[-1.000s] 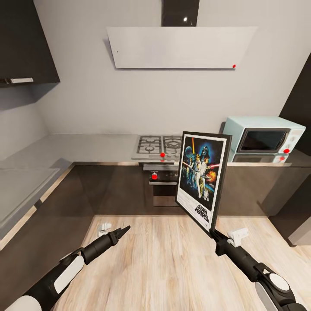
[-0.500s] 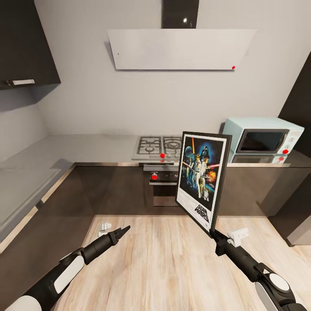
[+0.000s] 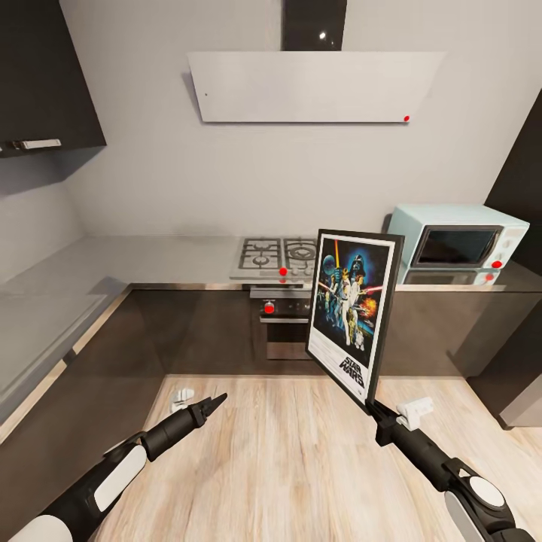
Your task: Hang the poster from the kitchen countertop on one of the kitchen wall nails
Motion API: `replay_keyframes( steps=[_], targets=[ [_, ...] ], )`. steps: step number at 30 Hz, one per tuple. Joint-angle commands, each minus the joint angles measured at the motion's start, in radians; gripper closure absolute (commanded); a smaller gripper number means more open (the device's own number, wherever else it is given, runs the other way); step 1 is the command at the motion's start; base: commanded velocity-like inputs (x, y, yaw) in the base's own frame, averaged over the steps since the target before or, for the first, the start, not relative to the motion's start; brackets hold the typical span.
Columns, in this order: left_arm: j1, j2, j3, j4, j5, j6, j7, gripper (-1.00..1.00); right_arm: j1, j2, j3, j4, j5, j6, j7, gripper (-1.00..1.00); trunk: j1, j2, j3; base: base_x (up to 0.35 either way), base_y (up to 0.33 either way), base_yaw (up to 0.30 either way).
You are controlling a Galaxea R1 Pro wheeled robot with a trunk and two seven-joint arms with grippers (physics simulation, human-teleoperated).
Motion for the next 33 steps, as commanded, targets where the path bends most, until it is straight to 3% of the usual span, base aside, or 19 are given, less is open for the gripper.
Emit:
replay_keyframes(
  steps=[1, 15, 33],
  targets=[
    [-0.001, 0.001, -0.003, 0.000, 0.011, 0.010, -0.002, -1.00, -0.001, -0.001, 0.000, -0.001, -0.013, 0.005, 0.004, 1.00, 0.001, -0.002, -0.002, 0.000, 0.000, 0.000],
    [-0.001, 0.001, -0.003, 0.001, 0.011, 0.010, -0.002, -1.00, -0.001, -0.001, 0.001, -0.001, -0.013, 0.003, 0.003, 1.00, 0.001, -0.002, -0.002, -0.005, -0.006, 0.005],
    [-0.001, 0.001, -0.004, 0.004, 0.011, 0.010, -0.002, -1.00, -0.001, -0.001, 0.002, -0.001, -0.010, 0.003, 0.002, 1.00, 0.001, -0.002, -0.002, -0.165, -0.190, 0.260]
  ],
)
